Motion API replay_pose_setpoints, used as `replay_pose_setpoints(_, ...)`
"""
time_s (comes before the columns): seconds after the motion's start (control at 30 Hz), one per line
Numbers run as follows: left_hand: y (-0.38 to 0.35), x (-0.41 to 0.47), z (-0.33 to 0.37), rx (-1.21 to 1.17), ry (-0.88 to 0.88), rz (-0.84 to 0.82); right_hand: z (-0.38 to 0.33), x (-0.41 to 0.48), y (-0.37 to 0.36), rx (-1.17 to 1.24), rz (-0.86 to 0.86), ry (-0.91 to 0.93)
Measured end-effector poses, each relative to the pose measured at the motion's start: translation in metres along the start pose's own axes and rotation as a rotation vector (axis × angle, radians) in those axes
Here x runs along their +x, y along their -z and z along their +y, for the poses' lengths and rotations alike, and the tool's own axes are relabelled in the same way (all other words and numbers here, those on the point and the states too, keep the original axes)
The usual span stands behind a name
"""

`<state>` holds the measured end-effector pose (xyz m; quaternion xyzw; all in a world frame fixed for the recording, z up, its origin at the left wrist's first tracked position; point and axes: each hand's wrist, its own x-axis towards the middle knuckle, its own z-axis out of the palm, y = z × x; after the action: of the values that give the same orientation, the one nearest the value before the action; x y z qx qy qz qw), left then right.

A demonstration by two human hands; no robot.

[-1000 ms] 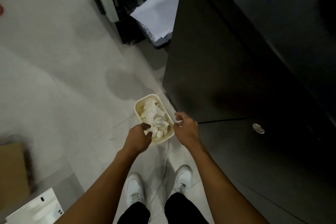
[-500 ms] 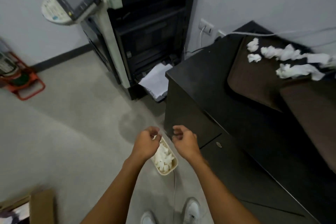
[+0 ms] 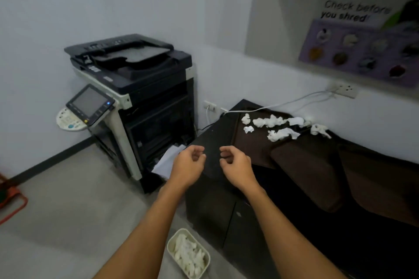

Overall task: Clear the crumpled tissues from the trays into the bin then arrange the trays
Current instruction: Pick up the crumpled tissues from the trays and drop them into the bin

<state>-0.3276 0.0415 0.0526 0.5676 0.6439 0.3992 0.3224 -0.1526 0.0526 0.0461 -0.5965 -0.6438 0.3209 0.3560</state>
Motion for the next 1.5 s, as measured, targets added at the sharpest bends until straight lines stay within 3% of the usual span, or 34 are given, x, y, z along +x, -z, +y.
replay_pose_setpoints(0.27,-0.035,0.017,0.087,-0.003,-0.169,-0.083,-0.005,-0.002,0.097,0.012,0.224,-0.022)
replay_pose_setpoints(0.57,-0.094,0.052,0.115,0.004,-0.178,-0.169,0.047,0.022,0.15,-0.018,0.266,-0.129)
replay_pose_setpoints(1.07,-0.191,0.168,0.092,0.023,-0.026,-0.236,0.156,0.167,0.174,-0.115,0.171,-0.253)
replay_pose_setpoints(1.37,-0.216,0.21,0.056,0.042,0.076,-0.208,0.188,0.239,0.151,-0.385,-0.111,-0.231)
replay_pose_setpoints(1.5,-0.217,0.225,0.045,0.058,0.088,-0.179,0.197,0.253,0.141,-0.449,-0.145,-0.237)
